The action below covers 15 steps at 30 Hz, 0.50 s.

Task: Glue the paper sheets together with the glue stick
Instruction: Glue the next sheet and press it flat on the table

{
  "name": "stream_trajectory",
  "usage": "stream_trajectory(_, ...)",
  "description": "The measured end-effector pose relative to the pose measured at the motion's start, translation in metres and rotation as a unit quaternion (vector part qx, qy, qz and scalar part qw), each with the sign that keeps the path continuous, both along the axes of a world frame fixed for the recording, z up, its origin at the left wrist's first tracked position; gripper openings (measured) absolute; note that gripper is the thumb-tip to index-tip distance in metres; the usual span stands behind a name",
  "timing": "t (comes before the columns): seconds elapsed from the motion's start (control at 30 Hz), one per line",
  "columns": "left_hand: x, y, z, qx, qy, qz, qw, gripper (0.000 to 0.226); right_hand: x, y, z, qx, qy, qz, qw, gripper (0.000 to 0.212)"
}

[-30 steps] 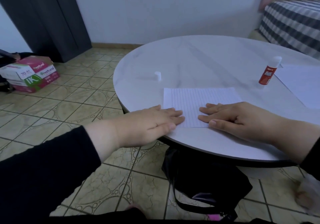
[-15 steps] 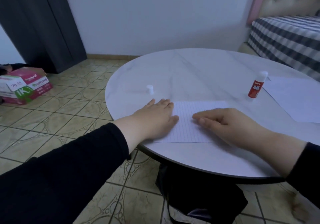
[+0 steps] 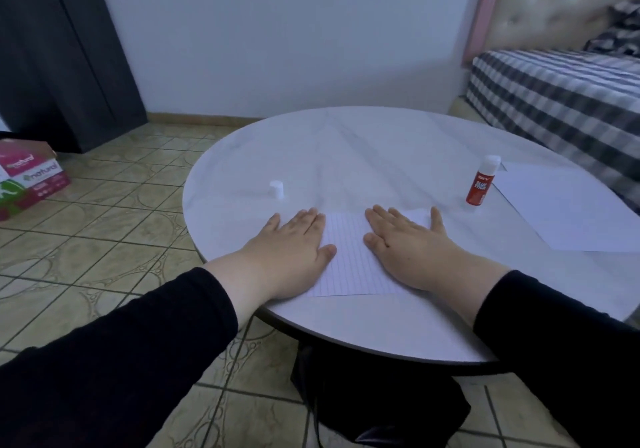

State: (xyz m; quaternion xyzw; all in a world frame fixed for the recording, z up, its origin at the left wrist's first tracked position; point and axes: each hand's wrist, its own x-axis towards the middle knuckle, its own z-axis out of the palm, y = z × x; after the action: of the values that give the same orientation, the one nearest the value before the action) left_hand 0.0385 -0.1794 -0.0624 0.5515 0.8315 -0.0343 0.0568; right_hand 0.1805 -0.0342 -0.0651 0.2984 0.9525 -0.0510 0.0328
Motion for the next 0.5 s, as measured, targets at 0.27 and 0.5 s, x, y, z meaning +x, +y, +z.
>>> stream_trajectory(0.27,0.014,0.01,0.006,-0.011,0.032,-0.003,0.999,0.062,0.031,0.02,0.007,0.024,-0.031,-0.066,0.997,0.056)
stream_trajectory(0.5,0.019,0.012,0.003,0.002,-0.059,-0.047,0.997,0.063,0.04,0.027,0.003,0.03,-0.03,-0.026,0.999,0.06)
